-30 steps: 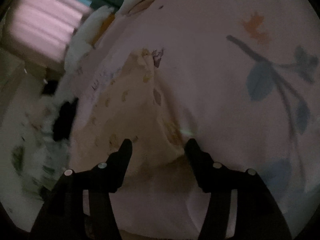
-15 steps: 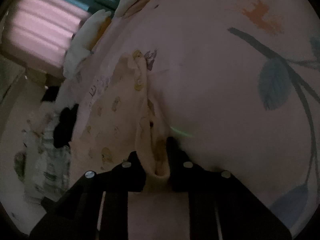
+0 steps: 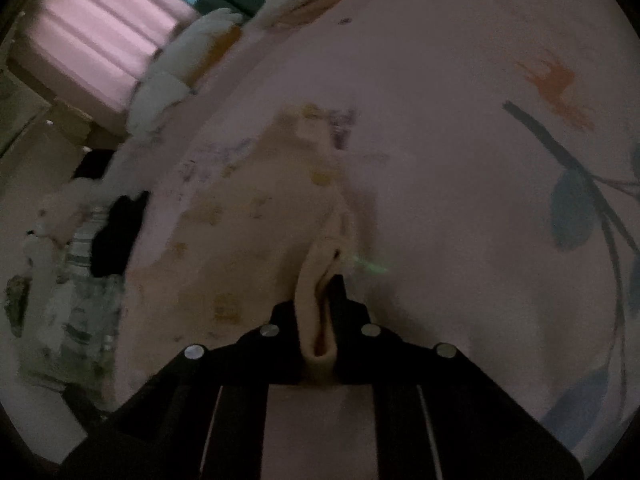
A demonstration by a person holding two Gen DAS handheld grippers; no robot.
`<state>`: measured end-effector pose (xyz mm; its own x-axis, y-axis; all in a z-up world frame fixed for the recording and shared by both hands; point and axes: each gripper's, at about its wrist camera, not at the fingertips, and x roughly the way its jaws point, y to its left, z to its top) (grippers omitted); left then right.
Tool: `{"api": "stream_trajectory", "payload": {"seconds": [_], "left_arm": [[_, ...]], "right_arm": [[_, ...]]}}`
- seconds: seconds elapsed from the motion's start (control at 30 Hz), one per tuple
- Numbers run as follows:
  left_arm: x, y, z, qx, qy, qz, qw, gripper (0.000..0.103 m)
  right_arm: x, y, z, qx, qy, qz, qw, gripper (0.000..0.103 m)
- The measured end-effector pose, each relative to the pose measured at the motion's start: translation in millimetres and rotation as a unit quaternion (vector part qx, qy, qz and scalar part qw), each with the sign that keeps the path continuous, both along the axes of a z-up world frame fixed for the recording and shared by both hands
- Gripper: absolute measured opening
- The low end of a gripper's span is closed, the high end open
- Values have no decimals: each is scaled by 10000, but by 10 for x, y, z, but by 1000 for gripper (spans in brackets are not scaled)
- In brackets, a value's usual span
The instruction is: Fold small clothes
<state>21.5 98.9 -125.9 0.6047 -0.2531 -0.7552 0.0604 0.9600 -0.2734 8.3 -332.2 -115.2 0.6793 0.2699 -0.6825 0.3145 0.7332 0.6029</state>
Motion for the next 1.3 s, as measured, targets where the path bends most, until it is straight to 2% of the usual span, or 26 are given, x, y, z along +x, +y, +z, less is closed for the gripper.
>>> {"api": "stream_trajectory", "payload": {"seconds": [0.2, 0.5, 0.63, 0.8, 0.93, 1.0, 1.07, 1.1, 1.17, 1.23, 1.3], "left_arm": [[-16, 3, 5, 8, 5, -22, 10000, 38], [-17, 12, -6, -108, 4, -45, 9999, 38], [-24, 11, -17, -133, -16, -32, 9999, 38], [-20, 46, -29, -234, -6, -68, 9997, 38], [-12, 109, -41, -448, 11, -70, 9990, 38], [-5, 146, -46, -598, 18, -46, 9982, 38], [-4, 173, -47, -720, 25, -24, 9974, 38], [-1, 188, -51, -789, 31, -17, 9969, 38], [7, 206, -48, -850, 56, -19, 9964, 38], [28, 211, -41, -895, 96, -26, 9959, 38], [33, 230, -41, -982, 130, -11, 9951, 38]], "right_arm": [[150, 244, 366, 65, -514, 317, 9982, 10], [395, 856, 528, 514, -933, 1181, 9873, 8], [527, 1276, 452, 527, -878, 1767, 9789, 8], [716, 1595, 86, 867, -353, 1995, 9754, 8], [712, 1734, 173, 867, -479, 2129, 9720, 7], [703, 1786, 256, 1034, -628, 2289, 9659, 4], [697, 1881, 304, 1492, -798, 2547, 9521, 4], [685, 1951, 331, 1546, -850, 2625, 9487, 4], [675, 2177, 421, 963, -845, 2816, 9509, 4], [667, 2280, 451, 330, -706, 2763, 9579, 8], [670, 2201, 421, 367, -569, 2659, 9616, 8]]}}
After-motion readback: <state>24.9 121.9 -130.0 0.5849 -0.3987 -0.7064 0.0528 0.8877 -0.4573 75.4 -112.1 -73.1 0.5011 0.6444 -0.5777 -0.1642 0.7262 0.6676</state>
